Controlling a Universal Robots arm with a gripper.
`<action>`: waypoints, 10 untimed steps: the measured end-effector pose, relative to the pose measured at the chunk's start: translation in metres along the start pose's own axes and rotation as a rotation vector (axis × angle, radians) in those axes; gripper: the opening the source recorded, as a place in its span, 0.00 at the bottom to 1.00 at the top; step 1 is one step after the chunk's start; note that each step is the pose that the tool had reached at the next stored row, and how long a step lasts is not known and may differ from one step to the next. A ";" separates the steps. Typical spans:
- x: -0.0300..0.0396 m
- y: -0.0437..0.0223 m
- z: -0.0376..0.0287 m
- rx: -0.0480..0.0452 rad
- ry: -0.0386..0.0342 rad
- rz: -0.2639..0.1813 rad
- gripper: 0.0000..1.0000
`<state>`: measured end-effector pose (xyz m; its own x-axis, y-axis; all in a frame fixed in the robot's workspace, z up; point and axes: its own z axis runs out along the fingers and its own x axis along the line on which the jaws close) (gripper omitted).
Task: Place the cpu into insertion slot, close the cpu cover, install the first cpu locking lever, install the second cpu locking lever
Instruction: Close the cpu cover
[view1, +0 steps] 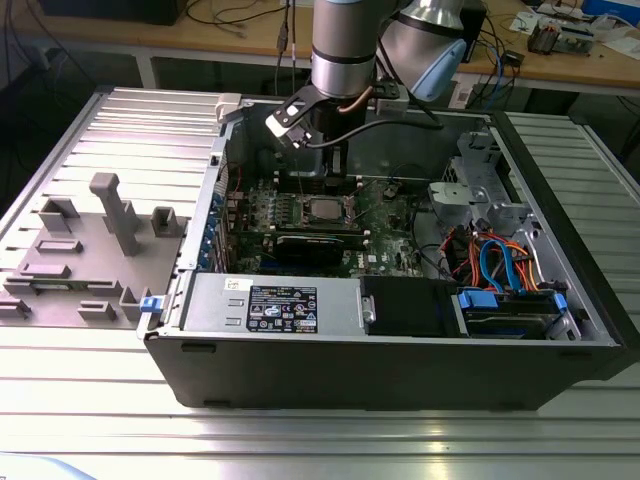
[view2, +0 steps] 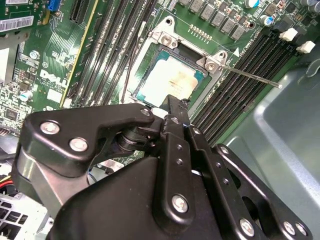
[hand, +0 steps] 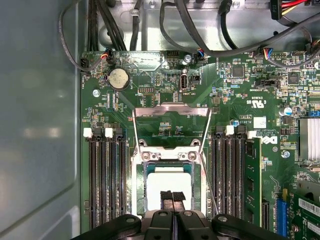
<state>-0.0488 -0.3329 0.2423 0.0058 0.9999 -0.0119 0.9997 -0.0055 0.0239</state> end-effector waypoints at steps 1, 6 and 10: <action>0.0000 0.0000 -0.0005 0.0000 -0.0004 0.000 0.11; -0.0001 0.0001 -0.0058 0.0000 -0.0029 0.000 0.11; -0.0001 0.0002 -0.0073 0.0000 -0.0034 0.000 0.11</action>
<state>-0.0488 -0.3329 0.2496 0.0058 0.9999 -0.0153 0.9997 -0.0054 0.0240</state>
